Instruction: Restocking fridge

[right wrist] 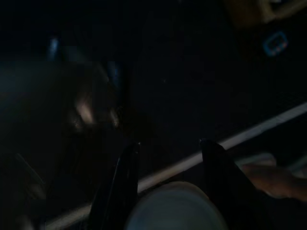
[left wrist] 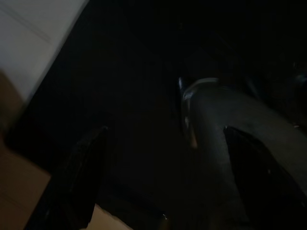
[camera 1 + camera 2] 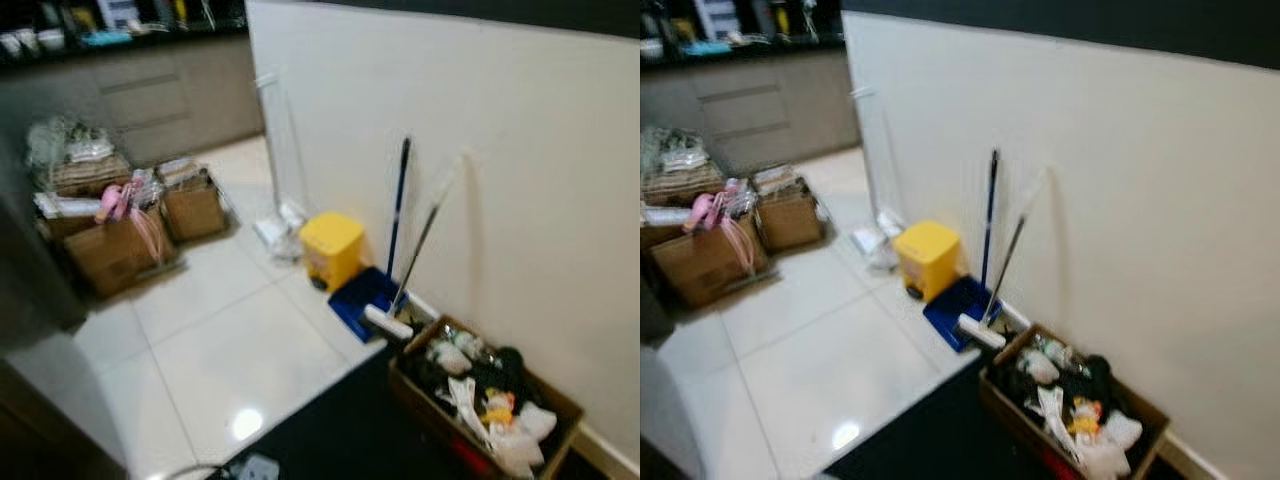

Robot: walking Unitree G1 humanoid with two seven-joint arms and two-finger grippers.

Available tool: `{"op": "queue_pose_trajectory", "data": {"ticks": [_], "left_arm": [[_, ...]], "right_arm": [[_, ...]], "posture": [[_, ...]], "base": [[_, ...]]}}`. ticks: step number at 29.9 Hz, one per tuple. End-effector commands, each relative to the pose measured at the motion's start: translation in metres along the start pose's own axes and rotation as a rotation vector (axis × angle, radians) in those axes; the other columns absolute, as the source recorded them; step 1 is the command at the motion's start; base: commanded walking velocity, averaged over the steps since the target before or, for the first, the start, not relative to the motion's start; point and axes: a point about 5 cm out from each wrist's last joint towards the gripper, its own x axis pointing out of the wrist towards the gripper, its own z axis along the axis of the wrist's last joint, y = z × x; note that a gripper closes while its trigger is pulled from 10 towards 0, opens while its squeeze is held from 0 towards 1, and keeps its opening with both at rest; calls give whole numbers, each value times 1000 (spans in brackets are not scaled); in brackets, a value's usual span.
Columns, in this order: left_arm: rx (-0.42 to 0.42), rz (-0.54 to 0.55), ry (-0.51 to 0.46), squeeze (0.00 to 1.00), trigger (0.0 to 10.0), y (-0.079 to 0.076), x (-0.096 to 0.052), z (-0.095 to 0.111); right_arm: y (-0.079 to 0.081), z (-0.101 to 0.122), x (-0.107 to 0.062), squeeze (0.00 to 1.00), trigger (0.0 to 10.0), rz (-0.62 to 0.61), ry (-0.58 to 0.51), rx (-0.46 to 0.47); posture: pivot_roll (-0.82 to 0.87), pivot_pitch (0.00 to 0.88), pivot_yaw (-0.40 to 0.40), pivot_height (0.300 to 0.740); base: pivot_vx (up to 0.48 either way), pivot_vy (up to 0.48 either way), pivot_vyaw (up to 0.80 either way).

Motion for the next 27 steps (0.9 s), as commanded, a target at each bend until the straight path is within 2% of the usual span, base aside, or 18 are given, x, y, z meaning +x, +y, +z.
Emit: {"op": "queue_pose_trajectory", "data": {"ticks": [1,15,21,27], "left_arm": [[-3,-12,50,0,10000,-4,-2,-14],[5,1,60,0,10000,-1,-3,-16],[34,30,71,0,10000,11,-5,-18],[35,76,60,0,10000,21,-5,-11]], "right_arm": [[-4,5,-1,0,10000,-11,-12,0],[-2,5,0,0,10000,-9,-13,-4],[12,7,3,0,10000,18,-17,-19],[17,14,4,0,10000,25,-26,-37]], "posture": [[-88,0,-23,740],[-92,0,-13,740],[-81,0,6,740],[-74,0,9,740]], "base": [[0,0,800],[0,0,800],[0,0,800],[0,0,800]]}}
